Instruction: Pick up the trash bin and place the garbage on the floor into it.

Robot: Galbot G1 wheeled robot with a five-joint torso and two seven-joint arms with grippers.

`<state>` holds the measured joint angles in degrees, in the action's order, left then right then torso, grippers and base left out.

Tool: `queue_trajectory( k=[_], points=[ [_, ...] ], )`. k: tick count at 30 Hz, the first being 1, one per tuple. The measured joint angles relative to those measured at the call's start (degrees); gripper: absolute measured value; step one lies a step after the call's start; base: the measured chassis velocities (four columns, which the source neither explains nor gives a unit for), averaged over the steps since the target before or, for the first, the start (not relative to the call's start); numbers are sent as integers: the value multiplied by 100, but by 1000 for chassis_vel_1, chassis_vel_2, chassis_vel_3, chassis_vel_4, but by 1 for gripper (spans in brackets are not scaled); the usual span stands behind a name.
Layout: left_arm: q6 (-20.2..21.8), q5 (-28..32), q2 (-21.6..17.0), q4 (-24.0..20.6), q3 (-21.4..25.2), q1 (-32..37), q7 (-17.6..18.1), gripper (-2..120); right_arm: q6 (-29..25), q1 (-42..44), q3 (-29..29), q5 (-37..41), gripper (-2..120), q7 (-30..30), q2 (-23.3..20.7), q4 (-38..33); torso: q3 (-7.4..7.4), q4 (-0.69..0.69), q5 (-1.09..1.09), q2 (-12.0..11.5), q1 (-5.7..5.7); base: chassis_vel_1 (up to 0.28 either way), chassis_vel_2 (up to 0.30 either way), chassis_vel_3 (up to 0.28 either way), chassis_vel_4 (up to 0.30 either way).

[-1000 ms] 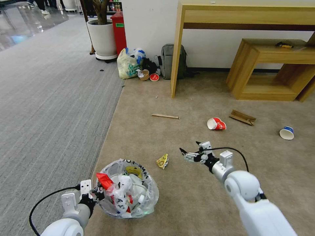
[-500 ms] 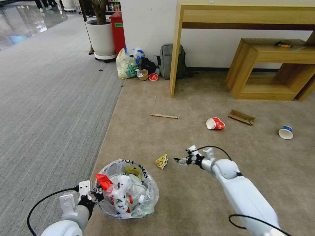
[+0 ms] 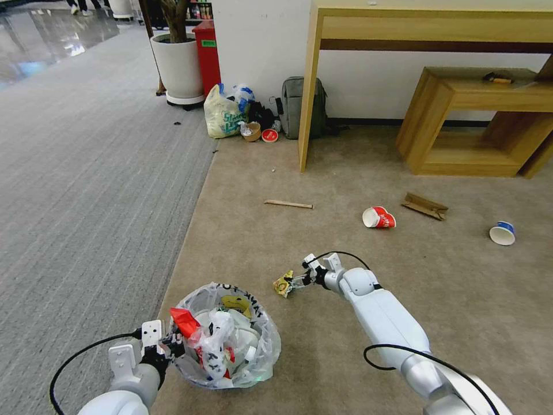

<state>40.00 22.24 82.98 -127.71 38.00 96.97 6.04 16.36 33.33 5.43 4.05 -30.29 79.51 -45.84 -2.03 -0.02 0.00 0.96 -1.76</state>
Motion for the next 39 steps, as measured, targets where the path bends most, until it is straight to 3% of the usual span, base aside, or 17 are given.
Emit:
queue_trajectory(
  k=[16,20,22,27,39],
  points=[
    [1,-117,49,55,-32,-62,-115,0,-123,-177,112,-268,100,427,532,851,0,0,1,0,0,0,0,0,0],
    [1,-123,63,51,-21,-54,-126,0,-175,-228,128,-273,89,509,623,1017,0,1,0,0,0,0,0,0,0],
    [-1,-133,70,50,-20,-54,-127,0,-198,-235,128,-273,78,566,649,1072,0,0,0,0,1,0,0,0,0],
    [-3,-160,89,50,-33,-64,-127,0,-209,-241,130,-272,64,638,679,1148,0,0,0,0,1,0,0,0,0],
    [-8,-181,122,10,-35,-55,-126,0,-286,-232,191,-324,18,731,727,1294,0,0,0,0,0,0,0,0,0]
  ],
)
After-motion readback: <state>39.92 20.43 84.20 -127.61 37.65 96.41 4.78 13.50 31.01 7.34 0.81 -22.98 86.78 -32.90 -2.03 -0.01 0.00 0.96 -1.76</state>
